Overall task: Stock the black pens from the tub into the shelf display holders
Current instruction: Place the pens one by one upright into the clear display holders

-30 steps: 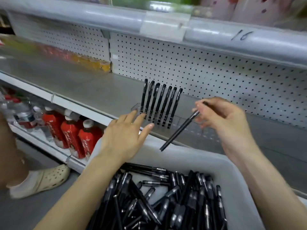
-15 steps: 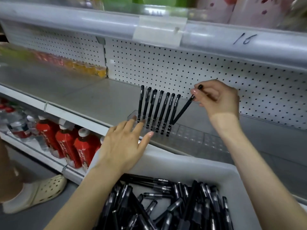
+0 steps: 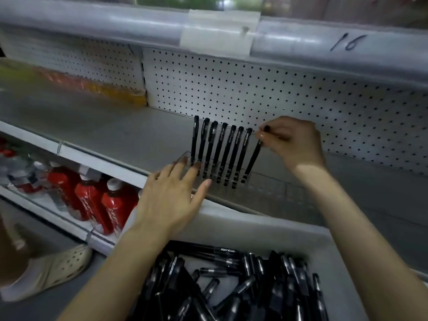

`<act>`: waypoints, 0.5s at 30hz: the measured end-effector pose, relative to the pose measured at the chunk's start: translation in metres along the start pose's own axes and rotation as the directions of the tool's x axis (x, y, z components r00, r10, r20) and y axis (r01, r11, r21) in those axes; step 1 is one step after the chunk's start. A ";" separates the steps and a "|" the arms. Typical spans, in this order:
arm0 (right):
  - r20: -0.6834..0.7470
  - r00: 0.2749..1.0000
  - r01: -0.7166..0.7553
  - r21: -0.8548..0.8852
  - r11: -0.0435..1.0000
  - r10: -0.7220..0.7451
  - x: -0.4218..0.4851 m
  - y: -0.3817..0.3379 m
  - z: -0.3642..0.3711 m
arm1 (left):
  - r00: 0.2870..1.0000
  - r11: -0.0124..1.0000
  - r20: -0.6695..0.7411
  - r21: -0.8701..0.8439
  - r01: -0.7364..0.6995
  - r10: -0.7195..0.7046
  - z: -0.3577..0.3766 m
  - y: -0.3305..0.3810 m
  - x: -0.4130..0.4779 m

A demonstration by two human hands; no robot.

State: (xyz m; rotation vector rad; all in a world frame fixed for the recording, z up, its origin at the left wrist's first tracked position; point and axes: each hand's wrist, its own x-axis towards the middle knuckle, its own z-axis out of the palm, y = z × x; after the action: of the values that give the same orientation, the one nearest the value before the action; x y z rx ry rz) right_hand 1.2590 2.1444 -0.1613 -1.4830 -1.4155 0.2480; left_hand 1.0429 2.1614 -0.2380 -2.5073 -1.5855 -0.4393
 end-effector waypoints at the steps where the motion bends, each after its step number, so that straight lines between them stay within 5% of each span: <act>1: 0.008 1.000 -0.015 0.000 1.000 0.015 0.000 0.001 0.001 | 1.000 1.000 -0.003 -0.001 0.000 0.000 0.000 0.000 0.001; 15: 0.082 0.992 -0.090 -0.100 0.991 0.099 -0.005 0.015 0.007 | 1.000 1.000 -0.019 0.014 -0.002 0.002 0.002 -0.003 0.005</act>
State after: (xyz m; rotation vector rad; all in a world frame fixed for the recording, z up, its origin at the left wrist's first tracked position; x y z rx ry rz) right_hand 1.2618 2.1468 -0.1782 -1.6378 -1.4447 0.3098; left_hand 1.0425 2.1676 -0.2385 -2.4864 -1.5736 -0.4490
